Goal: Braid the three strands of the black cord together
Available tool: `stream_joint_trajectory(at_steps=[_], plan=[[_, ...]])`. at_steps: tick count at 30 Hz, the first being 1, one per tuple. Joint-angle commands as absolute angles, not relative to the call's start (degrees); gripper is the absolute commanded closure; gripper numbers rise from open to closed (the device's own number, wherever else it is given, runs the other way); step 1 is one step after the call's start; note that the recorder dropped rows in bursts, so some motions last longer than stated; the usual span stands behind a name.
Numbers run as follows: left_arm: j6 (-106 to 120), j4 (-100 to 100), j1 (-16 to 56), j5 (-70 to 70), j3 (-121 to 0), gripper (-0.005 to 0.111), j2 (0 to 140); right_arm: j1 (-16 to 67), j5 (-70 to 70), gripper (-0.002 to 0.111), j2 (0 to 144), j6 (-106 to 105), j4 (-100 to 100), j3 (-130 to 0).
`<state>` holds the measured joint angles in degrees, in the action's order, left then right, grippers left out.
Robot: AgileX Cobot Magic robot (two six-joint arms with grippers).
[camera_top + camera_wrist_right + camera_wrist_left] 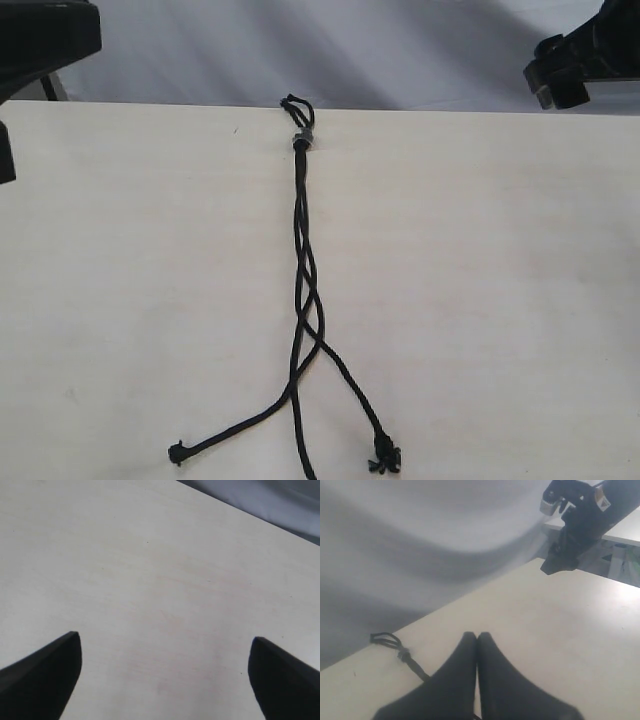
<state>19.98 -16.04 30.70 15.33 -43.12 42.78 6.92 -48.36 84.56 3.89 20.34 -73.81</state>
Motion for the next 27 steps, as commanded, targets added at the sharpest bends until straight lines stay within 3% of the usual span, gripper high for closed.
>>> stream_joint_trajectory(at_steps=[1, 9, 17, 27], plan=[[19.68, -16.37, 29.64, 15.19, -41.02, 0.107, 38.43, 6.97, -48.05, 0.024, 84.29, 3.93, 20.49, -73.83], [19.68, -16.37, 17.97, 15.02, -34.07, 0.107, 22.93, 6.97, -48.05, 0.024, 84.29, 3.93, 20.49, -73.83], [19.68, -16.37, 6.30, 15.02, -17.82, 0.107, 6.47, 6.97, -48.05, 0.024, 84.29, 3.60, 20.49, -73.83], [19.68, -16.37, 4.57, 15.35, 0.00, 0.107, 1.16, 6.97, -47.94, 0.024, 84.29, 3.61, 20.49, -73.83]])
